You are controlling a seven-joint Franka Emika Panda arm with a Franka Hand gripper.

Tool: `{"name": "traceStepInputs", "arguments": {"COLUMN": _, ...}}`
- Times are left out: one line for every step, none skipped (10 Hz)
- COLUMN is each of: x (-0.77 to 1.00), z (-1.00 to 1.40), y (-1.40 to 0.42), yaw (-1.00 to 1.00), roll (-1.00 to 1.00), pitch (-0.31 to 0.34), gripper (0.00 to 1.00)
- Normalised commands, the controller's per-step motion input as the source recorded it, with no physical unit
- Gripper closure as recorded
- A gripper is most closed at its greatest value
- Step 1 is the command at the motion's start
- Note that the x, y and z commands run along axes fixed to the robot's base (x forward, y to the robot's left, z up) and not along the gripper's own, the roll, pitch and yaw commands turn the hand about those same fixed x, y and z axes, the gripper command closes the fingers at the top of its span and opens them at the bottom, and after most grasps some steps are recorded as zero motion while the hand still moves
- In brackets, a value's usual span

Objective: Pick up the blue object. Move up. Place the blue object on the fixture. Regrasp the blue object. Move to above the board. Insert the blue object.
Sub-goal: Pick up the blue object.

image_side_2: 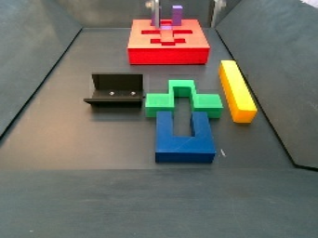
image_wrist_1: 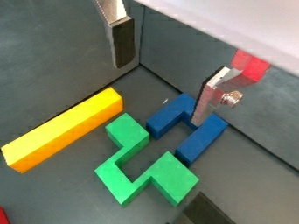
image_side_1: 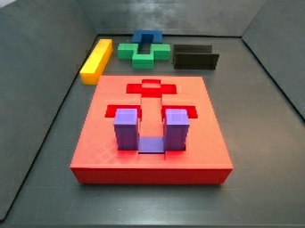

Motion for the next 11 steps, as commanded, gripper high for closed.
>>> {"name": "traceStepInputs", "arguments": {"x": 0.85, "z": -0.22, "y": 0.7, "yaw": 0.0, "roll": -0.01, "pitch": 0.059, "gripper": 0.0}}
{"name": "traceStepInputs", "arguments": {"x": 0.81, "z": -0.32, "y": 0.72, "yaw": 0.0, "roll": 0.0, "pitch": 0.079, "gripper": 0.0}}
{"name": "traceStepInputs", "arguments": {"x": 0.72, "z": -0.39, "y": 0.73, "yaw": -0.09, "roll": 0.0, "pitch": 0.089, "gripper": 0.0}}
{"name": "traceStepInputs", "arguments": {"x": 0.66, "z": -0.41, "y": 0.69, "yaw": -0.16, "roll": 0.0, "pitch": 0.104, "gripper": 0.0}}
{"name": "traceStepInputs", "arguments": {"x": 0.75, "z": -0.39, "y": 0.53, "yaw": -0.22, "roll": -0.01, "pitch": 0.119, "gripper": 0.0}}
{"name": "traceStepInputs", "arguments": {"x": 0.84, "z": -0.38, "y": 0.25, "yaw": -0.29, "roll": -0.02, "pitch": 0.107, "gripper": 0.0}}
{"name": "traceStepInputs", "arguments": {"x": 0.66, "z": -0.37, "y": 0.13, "yaw": -0.39, "roll": -0.16, "pitch": 0.039, "gripper": 0.0}}
{"name": "traceStepInputs", "arguments": {"x": 0.71, "z": -0.46, "y": 0.0, "yaw": -0.44, "roll": -0.09, "pitch": 0.036, "gripper": 0.0}}
{"name": "traceStepInputs", "arguments": {"x": 0.67, "z": -0.46, "y": 0.0, "yaw": -0.42, "roll": -0.11, "pitch": 0.009, "gripper": 0.0}}
{"name": "traceStepInputs", "arguments": {"x": 0.37, "z": -0.44, "y": 0.21, "yaw": -0.04, "roll": -0.2, "pitch": 0.0, "gripper": 0.0}}
{"name": "traceStepInputs", "arguments": {"x": 0.08, "z": -0.42, "y": 0.13, "yaw": 0.07, "roll": -0.17, "pitch": -0.053, "gripper": 0.0}}
